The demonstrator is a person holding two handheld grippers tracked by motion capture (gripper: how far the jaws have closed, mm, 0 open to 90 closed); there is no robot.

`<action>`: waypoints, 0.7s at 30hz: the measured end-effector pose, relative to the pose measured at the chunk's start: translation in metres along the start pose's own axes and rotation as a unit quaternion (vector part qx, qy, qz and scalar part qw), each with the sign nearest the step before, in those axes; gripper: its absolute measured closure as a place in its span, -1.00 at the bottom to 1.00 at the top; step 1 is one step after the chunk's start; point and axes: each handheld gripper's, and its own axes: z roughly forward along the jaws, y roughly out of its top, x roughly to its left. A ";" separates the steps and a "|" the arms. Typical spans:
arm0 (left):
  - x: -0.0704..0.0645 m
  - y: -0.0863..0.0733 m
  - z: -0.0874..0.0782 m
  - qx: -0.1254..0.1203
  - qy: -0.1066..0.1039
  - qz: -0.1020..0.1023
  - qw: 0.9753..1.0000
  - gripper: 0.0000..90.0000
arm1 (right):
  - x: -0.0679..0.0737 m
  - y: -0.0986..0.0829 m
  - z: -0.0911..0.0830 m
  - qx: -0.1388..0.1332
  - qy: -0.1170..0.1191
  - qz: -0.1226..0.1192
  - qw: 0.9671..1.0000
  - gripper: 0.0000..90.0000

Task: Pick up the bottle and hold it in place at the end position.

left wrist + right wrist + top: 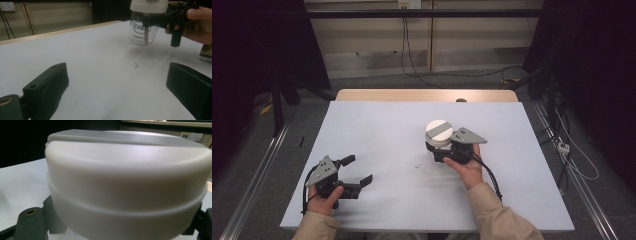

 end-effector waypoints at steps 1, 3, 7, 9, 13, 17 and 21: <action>0.000 0.000 0.000 0.001 0.000 0.001 1.000 -0.92 | 0.000 0.000 0.000 -0.002 0.000 0.000 1.000 -0.59; 0.000 0.000 0.000 0.004 -0.001 0.004 1.000 -0.92 | -0.001 0.001 0.001 0.000 0.000 0.001 1.000 -0.59; 0.000 0.000 0.000 0.003 -0.001 0.003 1.000 -0.92 | -0.002 0.001 0.004 0.001 0.000 -0.001 1.000 -0.59; 0.000 0.000 0.000 0.003 -0.001 0.003 1.000 -0.92 | -0.002 0.002 0.006 0.000 0.000 -0.001 1.000 -0.59; 0.000 0.000 0.000 0.002 -0.001 0.002 1.000 -0.91 | -0.001 0.003 0.009 0.001 0.003 -0.002 1.000 -0.59; 0.000 -0.001 0.000 0.002 -0.001 0.001 1.000 -0.91 | -0.001 0.003 0.012 0.001 0.003 -0.002 1.000 -0.59; 0.000 -0.001 0.000 0.002 -0.001 0.002 1.000 -0.91 | -0.002 0.003 0.014 0.004 0.001 -0.002 1.000 -0.59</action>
